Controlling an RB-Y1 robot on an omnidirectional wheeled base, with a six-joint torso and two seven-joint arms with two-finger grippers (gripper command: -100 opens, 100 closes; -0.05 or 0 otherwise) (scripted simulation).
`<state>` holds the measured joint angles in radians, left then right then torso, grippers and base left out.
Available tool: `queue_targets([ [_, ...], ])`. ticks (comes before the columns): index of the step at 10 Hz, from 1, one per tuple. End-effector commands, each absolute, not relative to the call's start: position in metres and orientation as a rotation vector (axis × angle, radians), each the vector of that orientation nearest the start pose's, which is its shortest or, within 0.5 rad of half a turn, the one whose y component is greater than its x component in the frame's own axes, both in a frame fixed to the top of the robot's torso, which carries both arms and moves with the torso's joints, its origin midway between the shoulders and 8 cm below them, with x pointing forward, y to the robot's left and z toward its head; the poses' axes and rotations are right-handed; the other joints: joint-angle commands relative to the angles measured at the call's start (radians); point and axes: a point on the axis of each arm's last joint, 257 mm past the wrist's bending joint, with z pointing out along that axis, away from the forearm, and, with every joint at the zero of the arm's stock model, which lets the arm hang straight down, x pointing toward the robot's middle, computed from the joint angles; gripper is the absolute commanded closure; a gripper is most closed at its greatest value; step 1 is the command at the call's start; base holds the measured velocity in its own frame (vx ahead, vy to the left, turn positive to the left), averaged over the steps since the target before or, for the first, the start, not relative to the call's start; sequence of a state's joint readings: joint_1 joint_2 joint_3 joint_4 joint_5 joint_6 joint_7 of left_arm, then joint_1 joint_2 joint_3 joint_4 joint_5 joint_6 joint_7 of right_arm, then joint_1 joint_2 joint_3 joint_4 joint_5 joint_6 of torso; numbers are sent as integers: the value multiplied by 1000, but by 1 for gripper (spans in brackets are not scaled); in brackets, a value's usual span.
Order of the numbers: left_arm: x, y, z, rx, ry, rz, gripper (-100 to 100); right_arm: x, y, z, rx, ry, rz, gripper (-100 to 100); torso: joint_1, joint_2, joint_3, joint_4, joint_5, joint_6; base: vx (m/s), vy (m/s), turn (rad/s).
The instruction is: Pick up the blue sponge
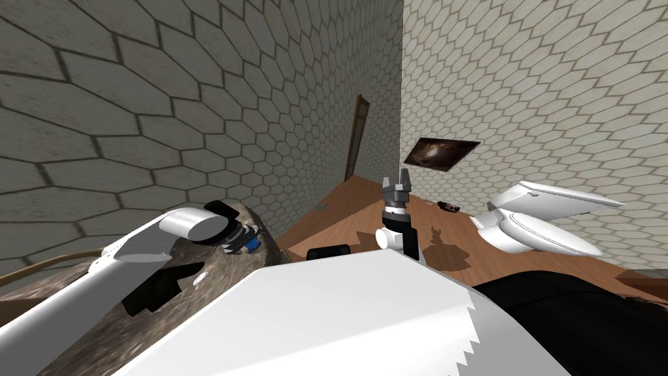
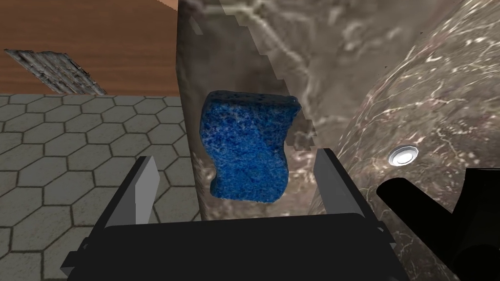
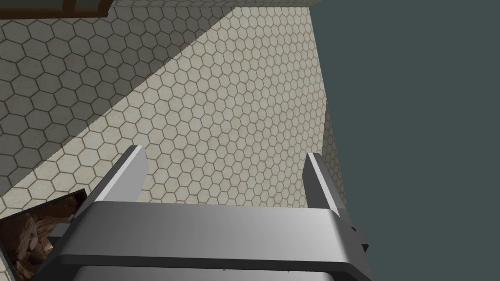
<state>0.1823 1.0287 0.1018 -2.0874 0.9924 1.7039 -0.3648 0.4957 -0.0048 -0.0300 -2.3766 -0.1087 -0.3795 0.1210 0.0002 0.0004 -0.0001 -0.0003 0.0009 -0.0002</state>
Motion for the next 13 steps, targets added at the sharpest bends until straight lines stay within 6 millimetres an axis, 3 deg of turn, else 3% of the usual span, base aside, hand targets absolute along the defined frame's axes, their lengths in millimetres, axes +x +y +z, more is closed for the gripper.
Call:
queue_targets([
  [1,258,414,-288,-1310,2767,29,-100,341,-297,46,685,600,1234,0,0,0,0,0,0,0,-6,-4,-33],
  [2,258,415,-287,-1310,2765,28,100,341,-297,46,685,600,1234,0,1,-1,0,0,0,-1,-2,0,11],
  [6,258,414,-287,-1304,2770,25,100,341,-297,46,685,600,1234,0,1,-2,-1,-1,0,-2,-1,0,-4],
  [7,258,414,-288,-1305,2769,26,0,341,-297,46,685,600,1234,0,1,-2,-1,-1,0,-1,0,0,0],
  [8,266,404,-286,-1280,2782,21,100,341,-297,46,685,600,1234,0,1,-2,-1,-1,0,-1,8,13,259],
  [13,288,379,-277,-1190,2823,13,100,341,-297,46,685,600,1234,0,2,-3,-2,0,1,0,9,11,145],
])
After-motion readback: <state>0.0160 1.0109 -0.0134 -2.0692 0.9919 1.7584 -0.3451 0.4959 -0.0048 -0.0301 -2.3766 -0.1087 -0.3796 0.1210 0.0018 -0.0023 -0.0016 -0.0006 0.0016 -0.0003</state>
